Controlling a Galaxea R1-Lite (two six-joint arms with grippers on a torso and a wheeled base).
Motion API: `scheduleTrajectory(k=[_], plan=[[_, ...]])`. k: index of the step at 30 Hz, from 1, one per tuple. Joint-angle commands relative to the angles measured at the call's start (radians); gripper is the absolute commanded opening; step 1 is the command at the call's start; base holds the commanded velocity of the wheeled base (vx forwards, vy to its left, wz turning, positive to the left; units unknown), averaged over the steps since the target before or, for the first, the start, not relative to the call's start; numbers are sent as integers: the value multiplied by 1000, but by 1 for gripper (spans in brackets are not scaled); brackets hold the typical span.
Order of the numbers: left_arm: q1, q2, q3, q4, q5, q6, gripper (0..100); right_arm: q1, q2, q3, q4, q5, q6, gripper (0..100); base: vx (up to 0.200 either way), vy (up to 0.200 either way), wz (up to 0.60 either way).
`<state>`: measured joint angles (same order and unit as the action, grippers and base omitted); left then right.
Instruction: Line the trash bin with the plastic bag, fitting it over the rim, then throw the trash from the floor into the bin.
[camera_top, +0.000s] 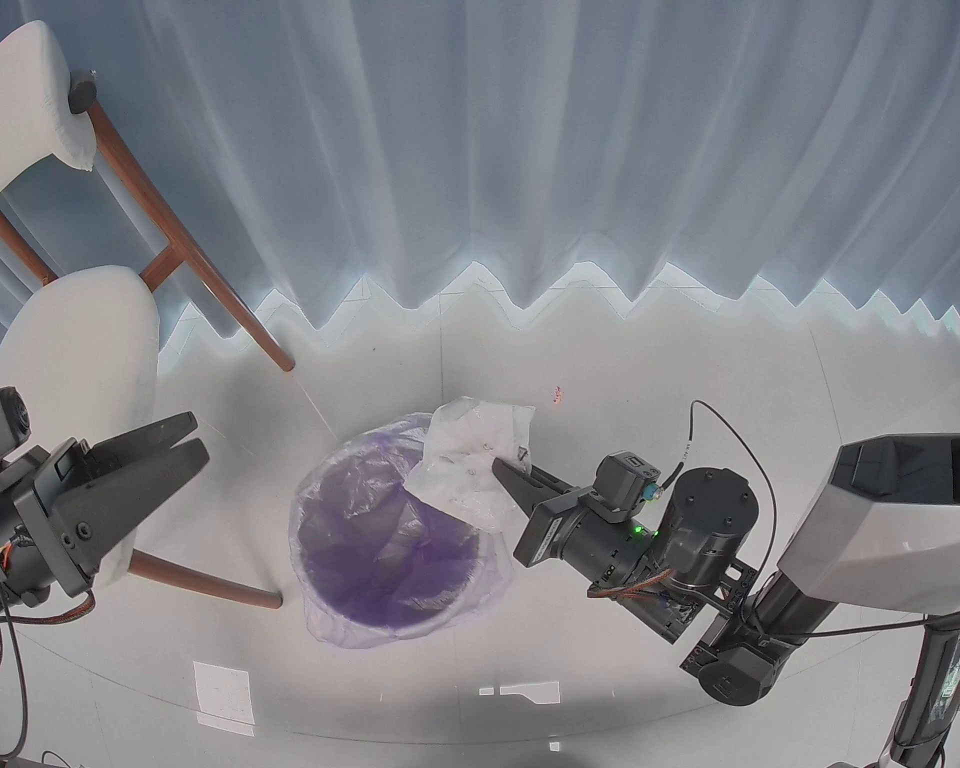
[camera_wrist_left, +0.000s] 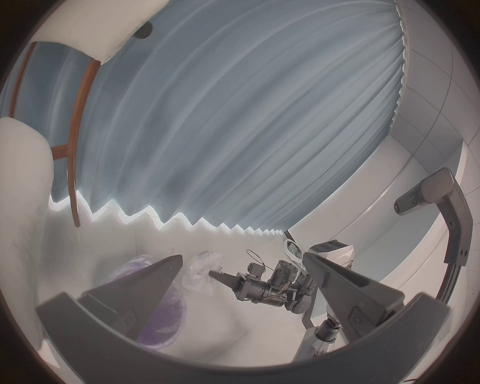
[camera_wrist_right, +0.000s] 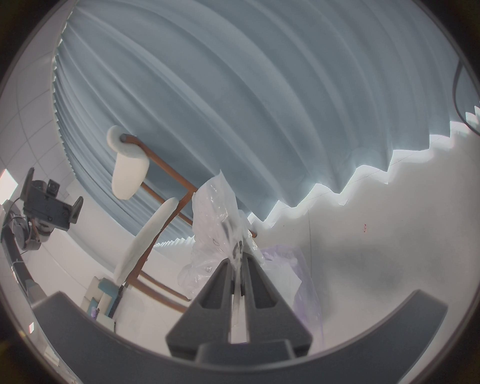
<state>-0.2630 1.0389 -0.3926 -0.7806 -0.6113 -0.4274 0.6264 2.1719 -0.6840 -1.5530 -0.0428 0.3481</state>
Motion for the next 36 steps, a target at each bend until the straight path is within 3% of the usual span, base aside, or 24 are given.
scheduleTrajectory(k=[1,8,14,20,36], plan=[[-4,24,3,0,-1,-1,100,10,35,-14,-18,-2,29,0,0,0,0],[-9,36,11,-2,1,-1,100,72,114,-3,-18,-11,80,0,0,0,0],[-32,35,26,-2,-1,-1,100,138,255,-68,-18,-103,81,0,0,0,0],[-55,33,35,-2,-1,-1,100,139,373,-189,-18,-190,92,0,0,0,0],[-62,35,46,-2,-1,-1,100,131,448,-198,-18,-197,112,0,0,0,0]])
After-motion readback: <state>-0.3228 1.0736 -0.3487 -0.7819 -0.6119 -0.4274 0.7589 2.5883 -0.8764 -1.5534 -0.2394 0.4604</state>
